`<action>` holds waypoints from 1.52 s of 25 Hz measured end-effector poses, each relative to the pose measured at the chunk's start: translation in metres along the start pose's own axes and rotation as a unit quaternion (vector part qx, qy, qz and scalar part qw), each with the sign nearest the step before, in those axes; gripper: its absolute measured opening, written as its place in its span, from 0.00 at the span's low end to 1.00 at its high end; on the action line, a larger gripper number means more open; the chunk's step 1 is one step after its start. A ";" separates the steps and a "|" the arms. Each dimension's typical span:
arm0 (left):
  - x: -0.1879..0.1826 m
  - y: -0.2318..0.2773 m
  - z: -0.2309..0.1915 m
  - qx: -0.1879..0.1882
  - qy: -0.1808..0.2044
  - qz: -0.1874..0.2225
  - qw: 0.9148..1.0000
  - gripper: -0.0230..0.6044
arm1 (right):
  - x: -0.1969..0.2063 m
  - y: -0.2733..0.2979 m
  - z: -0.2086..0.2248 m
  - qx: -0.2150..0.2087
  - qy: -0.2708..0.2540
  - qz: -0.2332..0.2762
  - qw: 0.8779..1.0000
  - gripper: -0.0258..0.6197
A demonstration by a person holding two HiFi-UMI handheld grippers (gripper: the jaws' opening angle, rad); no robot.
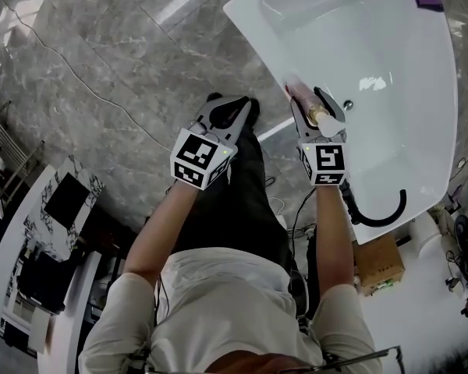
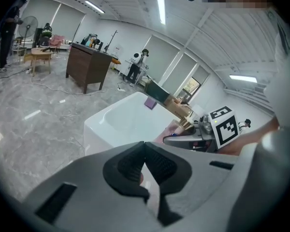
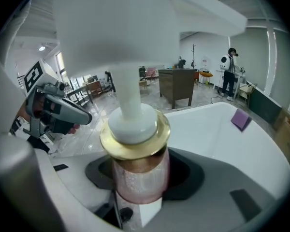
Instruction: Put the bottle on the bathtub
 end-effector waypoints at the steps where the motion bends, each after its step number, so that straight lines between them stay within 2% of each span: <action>1: 0.001 0.001 0.000 0.000 -0.001 0.000 1.000 0.05 | 0.002 0.001 -0.001 0.001 -0.005 -0.002 1.000 0.40; 10: 0.017 0.011 0.003 0.002 -0.011 -0.008 1.000 0.05 | 0.009 0.007 -0.010 0.004 -0.066 0.007 0.998 0.41; 26: 0.041 0.012 0.009 0.004 -0.022 -0.026 0.999 0.05 | 0.015 0.012 -0.007 0.007 -0.043 0.030 0.999 0.45; 38: 0.039 0.011 0.004 0.006 -0.018 -0.029 0.999 0.05 | 0.020 0.009 -0.008 0.009 -0.043 0.034 0.998 0.51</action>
Point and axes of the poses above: the fingertips, and each gripper's own axes: y forward along the fingers, z to its right, x out of its underside, the point moved 9 cm from there along -y, backward along the fingers
